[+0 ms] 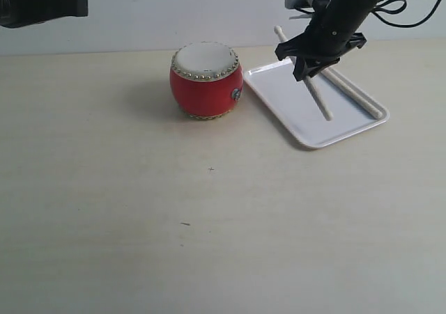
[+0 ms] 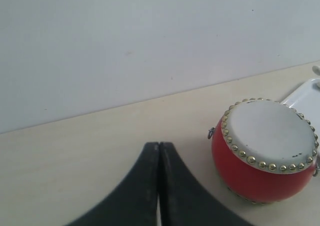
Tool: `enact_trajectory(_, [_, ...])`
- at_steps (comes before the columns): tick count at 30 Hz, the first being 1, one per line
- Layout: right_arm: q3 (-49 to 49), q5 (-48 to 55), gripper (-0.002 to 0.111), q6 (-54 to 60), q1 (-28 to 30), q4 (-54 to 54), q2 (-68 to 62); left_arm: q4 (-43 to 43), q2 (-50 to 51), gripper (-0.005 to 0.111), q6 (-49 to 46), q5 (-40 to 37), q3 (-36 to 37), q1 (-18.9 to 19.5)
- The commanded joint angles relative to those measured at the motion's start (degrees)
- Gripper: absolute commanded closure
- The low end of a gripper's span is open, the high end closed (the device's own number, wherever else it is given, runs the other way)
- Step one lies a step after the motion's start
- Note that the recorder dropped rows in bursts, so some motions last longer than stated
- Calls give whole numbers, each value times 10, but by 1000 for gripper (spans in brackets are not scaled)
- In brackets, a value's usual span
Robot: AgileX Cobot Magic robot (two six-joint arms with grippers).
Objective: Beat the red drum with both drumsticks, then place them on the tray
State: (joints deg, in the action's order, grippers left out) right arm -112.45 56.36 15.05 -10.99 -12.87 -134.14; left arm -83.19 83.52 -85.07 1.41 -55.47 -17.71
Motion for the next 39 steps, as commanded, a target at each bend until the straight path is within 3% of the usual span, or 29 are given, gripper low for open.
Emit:
enact_trajectory(1, [1,-8,108,0,2,-7,-13,1,-2,107,-3,-1,2,-3])
enact_trajectory(39, [1,6,108,32,2,-31,-51,1,-2,107,-4,-14,2,-3])
